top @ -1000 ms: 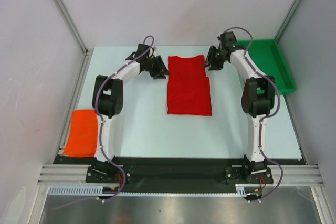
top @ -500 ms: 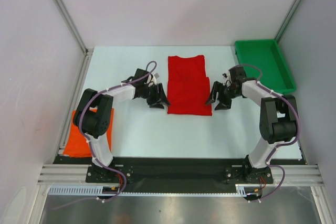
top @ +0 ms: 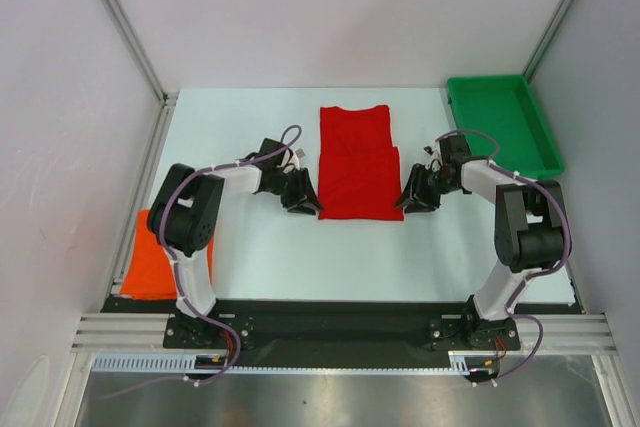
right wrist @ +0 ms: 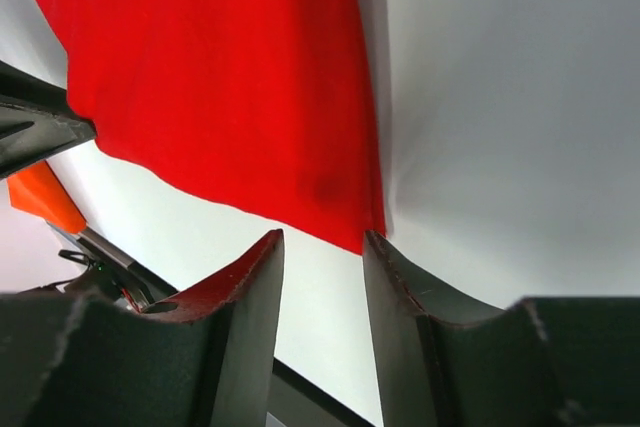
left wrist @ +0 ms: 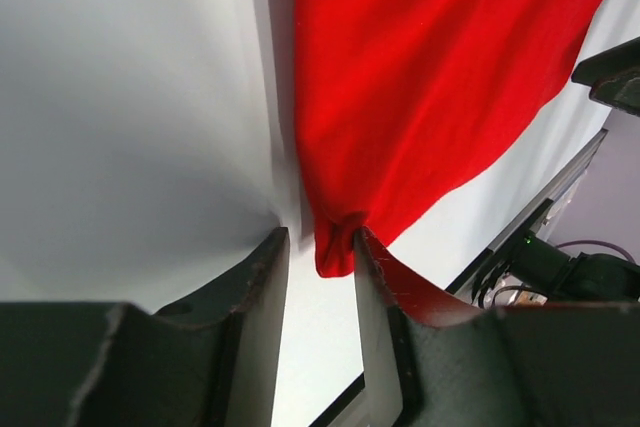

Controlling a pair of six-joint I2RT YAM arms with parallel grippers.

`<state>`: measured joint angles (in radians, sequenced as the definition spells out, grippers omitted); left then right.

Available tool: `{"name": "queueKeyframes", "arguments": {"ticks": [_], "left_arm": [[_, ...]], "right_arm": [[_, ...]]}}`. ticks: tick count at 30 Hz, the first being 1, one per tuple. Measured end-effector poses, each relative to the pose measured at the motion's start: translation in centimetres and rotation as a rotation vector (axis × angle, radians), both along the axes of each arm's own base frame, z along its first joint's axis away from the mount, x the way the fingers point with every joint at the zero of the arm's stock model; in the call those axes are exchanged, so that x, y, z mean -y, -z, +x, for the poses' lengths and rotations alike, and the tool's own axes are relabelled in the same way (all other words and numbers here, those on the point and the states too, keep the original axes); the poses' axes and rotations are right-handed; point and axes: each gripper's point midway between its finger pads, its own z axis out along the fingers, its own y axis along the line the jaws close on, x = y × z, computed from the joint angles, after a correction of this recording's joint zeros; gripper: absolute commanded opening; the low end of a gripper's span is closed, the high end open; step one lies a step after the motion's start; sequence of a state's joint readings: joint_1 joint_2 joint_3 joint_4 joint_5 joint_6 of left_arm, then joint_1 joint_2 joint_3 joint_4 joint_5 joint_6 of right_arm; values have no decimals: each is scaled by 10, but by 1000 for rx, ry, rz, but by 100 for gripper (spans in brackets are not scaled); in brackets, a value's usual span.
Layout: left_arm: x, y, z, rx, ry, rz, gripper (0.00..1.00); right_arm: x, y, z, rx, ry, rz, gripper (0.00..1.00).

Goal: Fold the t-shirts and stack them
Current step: Fold the tshirt

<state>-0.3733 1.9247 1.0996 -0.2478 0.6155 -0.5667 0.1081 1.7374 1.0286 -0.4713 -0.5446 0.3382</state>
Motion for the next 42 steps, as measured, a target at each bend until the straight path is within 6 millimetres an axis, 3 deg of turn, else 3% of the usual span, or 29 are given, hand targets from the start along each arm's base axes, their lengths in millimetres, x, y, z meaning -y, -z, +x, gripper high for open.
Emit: {"name": "queueKeyframes", "arguments": {"ticks": [5,11,14,16,18,19,28,40,42], "left_arm": [[1,1,-2,-11,8,-11,41],[4,0,-5,-26,22,-35,41],[5,1,-7,-34,25,-39,28],[6,4,-9,-50,29,-44,14],[6,8,-11,-62,33,-43,0],[6,9,-11,-67,32,-43,0],[5,11,-18,-78,47,-50,0],[1,12,-88,-121,123,-23,0],[-1,12,-94,-119,124,-13,7]], "right_arm": [[-2,8,-4,-18,-5,15,41],[-6,11,-6,-30,-11,34,31],[-8,12,-7,-32,-14,34,23],[-9,14,-8,-39,-15,34,16],[-9,17,-9,-51,-12,33,4],[-8,18,-10,-56,-10,30,0],[3,28,-22,-117,18,-43,0],[17,19,-79,-197,7,-109,0],[18,18,-83,-203,4,-111,1]]}}
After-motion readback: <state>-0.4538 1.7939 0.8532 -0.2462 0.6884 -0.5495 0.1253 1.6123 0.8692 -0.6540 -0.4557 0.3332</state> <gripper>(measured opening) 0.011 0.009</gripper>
